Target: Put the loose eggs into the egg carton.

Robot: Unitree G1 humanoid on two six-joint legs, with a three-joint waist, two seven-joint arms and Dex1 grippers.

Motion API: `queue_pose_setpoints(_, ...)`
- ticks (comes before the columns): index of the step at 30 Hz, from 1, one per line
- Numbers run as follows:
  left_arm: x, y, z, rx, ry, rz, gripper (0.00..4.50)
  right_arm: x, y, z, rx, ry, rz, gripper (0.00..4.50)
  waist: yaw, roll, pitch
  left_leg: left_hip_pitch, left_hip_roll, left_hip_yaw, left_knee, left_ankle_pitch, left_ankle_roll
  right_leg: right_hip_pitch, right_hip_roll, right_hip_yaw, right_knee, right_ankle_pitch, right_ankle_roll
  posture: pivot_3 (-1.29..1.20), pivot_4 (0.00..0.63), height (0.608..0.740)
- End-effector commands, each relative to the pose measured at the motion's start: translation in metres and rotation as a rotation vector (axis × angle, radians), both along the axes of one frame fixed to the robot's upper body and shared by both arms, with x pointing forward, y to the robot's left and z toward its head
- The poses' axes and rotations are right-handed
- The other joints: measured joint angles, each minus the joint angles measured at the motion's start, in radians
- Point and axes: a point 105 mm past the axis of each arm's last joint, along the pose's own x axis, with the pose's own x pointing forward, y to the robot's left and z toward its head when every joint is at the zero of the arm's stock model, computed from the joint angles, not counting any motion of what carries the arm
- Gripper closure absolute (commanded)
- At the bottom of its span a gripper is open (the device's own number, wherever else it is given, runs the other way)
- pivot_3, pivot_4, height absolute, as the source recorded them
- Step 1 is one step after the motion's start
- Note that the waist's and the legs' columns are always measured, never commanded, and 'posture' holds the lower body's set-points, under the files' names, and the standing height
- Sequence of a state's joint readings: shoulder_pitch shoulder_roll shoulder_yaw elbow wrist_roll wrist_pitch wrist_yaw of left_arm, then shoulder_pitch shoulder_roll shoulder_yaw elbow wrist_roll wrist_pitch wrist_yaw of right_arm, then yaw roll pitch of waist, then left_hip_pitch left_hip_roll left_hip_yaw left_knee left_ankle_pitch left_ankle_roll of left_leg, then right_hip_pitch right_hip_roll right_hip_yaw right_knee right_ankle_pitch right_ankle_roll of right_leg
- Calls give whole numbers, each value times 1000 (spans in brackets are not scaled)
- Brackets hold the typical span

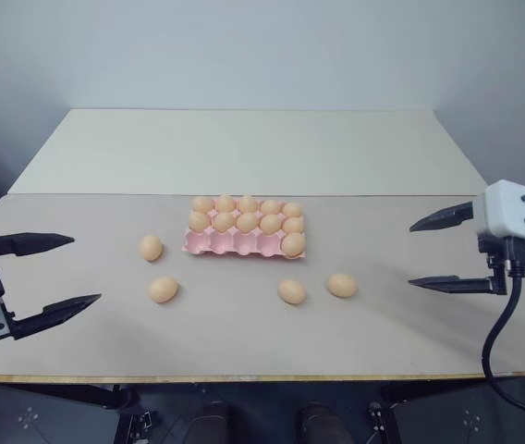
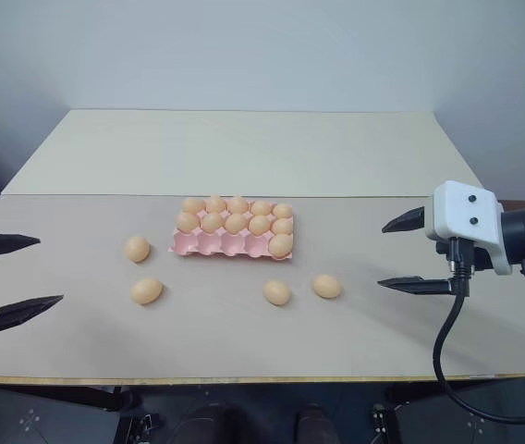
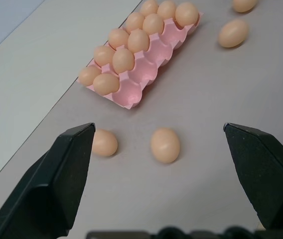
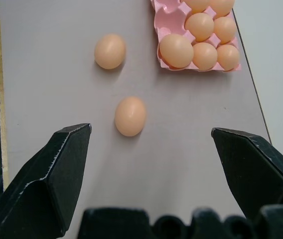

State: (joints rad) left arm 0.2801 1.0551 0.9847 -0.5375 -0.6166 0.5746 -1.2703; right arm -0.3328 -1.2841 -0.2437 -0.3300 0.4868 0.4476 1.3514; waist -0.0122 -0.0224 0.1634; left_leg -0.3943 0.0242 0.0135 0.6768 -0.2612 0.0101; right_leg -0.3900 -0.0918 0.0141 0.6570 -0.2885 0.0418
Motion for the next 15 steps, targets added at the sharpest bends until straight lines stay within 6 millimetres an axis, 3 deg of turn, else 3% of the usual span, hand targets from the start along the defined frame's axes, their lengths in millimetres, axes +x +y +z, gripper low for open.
queue_pose_setpoints(1,-3,1,7,17,-17,7,10,-2,1,9,-5,-45,17,0,0,0,0,0,0,0,0,0,0,0,0,0,0,0,0,0,150,740)
queue_pose_setpoints(15,3,-3,12,17,-59,-2,10,0,-1,8,-3,-41,2,0,0,0,0,0,0,0,0,0,0,0,0,0,0,0,0,0,150,740)
